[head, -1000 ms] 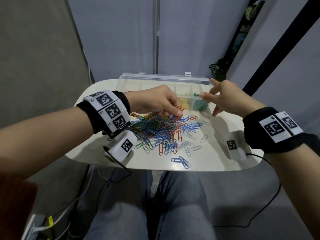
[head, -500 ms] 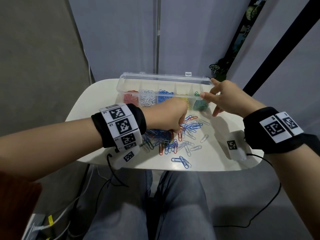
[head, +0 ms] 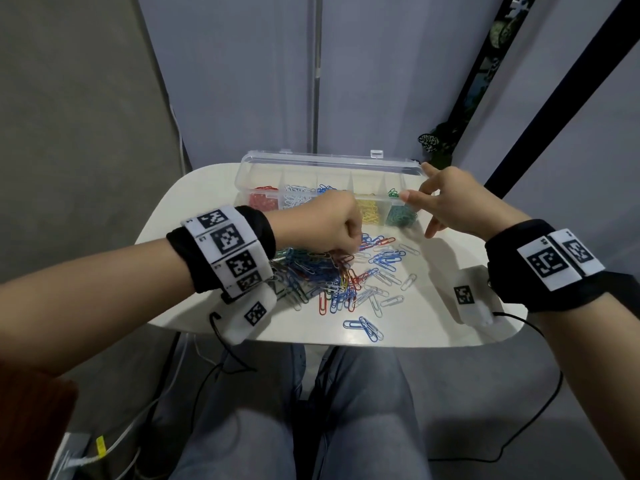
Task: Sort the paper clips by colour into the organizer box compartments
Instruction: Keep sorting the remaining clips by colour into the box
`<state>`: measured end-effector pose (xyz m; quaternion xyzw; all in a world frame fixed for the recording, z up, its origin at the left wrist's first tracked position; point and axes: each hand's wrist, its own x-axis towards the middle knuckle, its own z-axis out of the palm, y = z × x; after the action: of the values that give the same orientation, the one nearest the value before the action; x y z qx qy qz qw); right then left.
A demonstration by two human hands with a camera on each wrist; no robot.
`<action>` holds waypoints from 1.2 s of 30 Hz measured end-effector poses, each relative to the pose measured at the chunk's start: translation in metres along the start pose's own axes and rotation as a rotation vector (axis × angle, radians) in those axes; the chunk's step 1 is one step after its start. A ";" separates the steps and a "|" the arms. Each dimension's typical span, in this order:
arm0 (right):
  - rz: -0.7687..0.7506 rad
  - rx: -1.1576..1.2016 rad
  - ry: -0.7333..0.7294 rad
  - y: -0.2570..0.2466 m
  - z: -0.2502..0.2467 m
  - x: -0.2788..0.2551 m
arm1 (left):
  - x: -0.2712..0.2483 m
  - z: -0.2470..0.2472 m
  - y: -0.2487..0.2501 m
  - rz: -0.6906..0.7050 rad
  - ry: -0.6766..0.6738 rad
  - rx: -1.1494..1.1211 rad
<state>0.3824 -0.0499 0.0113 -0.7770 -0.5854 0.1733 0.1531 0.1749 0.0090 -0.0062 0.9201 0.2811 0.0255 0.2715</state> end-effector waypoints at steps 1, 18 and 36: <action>0.000 0.005 0.001 0.000 0.000 0.001 | -0.003 -0.003 -0.002 -0.027 -0.006 -0.109; -0.046 -0.057 0.153 -0.017 -0.005 -0.007 | -0.039 -0.035 -0.026 -0.265 -0.067 -0.891; -0.199 0.044 0.139 -0.041 0.014 -0.024 | -0.064 -0.037 -0.048 -0.220 0.008 -0.833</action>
<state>0.3348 -0.0612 0.0192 -0.7217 -0.6437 0.1156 0.2269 0.0896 0.0262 0.0075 0.6963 0.3442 0.1112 0.6199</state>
